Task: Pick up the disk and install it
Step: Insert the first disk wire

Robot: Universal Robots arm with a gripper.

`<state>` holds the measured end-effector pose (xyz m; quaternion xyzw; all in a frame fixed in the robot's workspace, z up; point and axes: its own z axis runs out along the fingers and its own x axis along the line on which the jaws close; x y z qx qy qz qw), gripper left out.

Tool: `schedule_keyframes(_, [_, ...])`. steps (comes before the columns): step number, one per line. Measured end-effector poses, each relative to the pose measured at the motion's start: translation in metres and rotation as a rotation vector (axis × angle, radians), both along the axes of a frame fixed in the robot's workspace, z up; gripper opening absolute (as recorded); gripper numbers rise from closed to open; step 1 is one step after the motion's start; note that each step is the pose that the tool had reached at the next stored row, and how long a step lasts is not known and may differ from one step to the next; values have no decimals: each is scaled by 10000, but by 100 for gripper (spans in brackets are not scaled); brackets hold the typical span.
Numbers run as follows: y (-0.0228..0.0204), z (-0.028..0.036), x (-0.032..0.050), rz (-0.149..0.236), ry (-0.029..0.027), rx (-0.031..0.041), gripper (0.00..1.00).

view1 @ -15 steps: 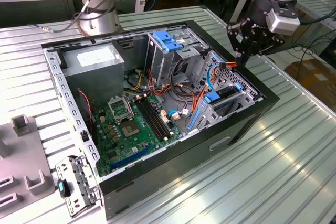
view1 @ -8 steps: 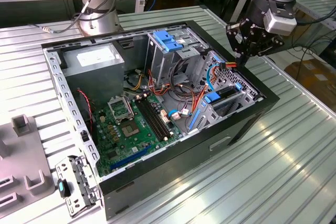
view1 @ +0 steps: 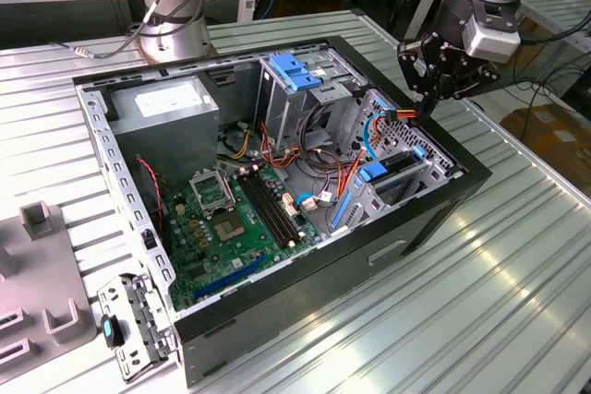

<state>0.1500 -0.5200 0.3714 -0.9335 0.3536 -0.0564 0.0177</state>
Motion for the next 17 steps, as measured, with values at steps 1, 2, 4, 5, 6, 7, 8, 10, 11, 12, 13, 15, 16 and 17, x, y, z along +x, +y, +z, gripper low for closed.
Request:
schedule_keyframes(1, [0, 0, 0, 0, 0, 0, 18])
schedule_keyframes(2, [0, 0, 0, 0, 0, 0, 18])
schedule_keyframes(4, [0, 0, 0, -1, 0, -1, 18])
schedule_keyframes(5, [0, 0, 0, -4, 0, 0, 18])
schedule_keyframes(6, [0, 0, 0, -18, 0, 0, 18])
schedule_keyframes(7, [0, 0, 0, -32, 0, 0, 18])
schedule_keyframes(8, [0, -1, 0, -52, 0, 1, 18])
schedule_keyframes(10, [0, -1, -1, -142, 0, 0, 18])
schedule_keyframes(11, [0, -1, -2, -209, 0, 0, 18])
schedule_keyframes(12, [0, -2, -3, -250, 0, 1, 18])
schedule_keyframes(13, [0, -2, -4, -328, 0, -1, 18])
schedule_keyframes(15, [0, -2, -6, -425, 0, 0, 18])
schedule_keyframes(16, [0, -2, -8, -474, 0, 0, 18])
schedule_keyframes(17, [0, -3, -8, -532, 0, 0, 18])
